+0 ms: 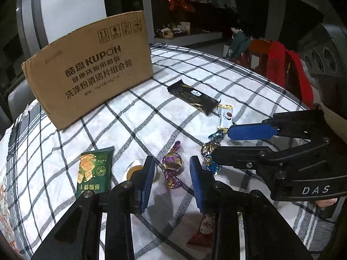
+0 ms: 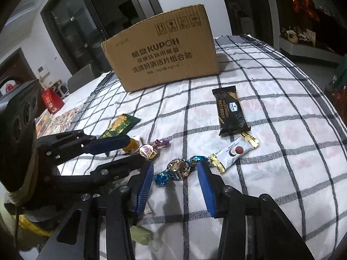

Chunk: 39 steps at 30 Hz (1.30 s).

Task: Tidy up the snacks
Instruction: 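Grasp a purple candy with the left tool while the right tool grasps a blue candy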

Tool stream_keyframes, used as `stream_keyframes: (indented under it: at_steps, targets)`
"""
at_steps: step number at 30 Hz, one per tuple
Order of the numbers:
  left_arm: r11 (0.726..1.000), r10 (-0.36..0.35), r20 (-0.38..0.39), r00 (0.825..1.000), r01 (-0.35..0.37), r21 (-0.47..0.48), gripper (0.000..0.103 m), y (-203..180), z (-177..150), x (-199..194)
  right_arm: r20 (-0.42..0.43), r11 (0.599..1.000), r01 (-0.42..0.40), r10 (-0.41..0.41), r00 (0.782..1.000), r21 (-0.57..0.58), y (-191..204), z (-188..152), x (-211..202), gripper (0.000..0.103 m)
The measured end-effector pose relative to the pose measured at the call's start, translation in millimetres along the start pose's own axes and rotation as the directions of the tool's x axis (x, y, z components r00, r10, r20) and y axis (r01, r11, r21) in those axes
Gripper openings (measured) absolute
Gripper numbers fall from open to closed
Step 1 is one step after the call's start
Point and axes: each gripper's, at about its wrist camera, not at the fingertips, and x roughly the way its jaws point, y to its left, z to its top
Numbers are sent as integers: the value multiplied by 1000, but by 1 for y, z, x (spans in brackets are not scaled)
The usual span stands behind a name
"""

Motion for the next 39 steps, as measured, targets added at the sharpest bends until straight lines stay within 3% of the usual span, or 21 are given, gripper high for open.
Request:
stream_keyframes:
  at_steps: [8, 11, 20, 39]
  targets:
    - [999, -26, -20, 999, 25, -36, 26, 6, 2, 12, -21, 1000, -10, 10, 1000, -7, -1, 1, 11, 40]
    - [998, -34, -33, 999, 32, -62, 22, 8, 2, 16, -39, 1000, -17, 17, 999, -2, -2, 1, 15, 33]
    - [996, -25, -38, 999, 22, -89, 22, 5, 3, 17, -40, 1000, -19, 19, 999, -16, -2, 0, 17, 30]
    - [982, 56, 37, 998, -48, -184, 22, 1, 17, -45, 53, 998, -27, 29, 998, -51, 8, 15, -24, 30]
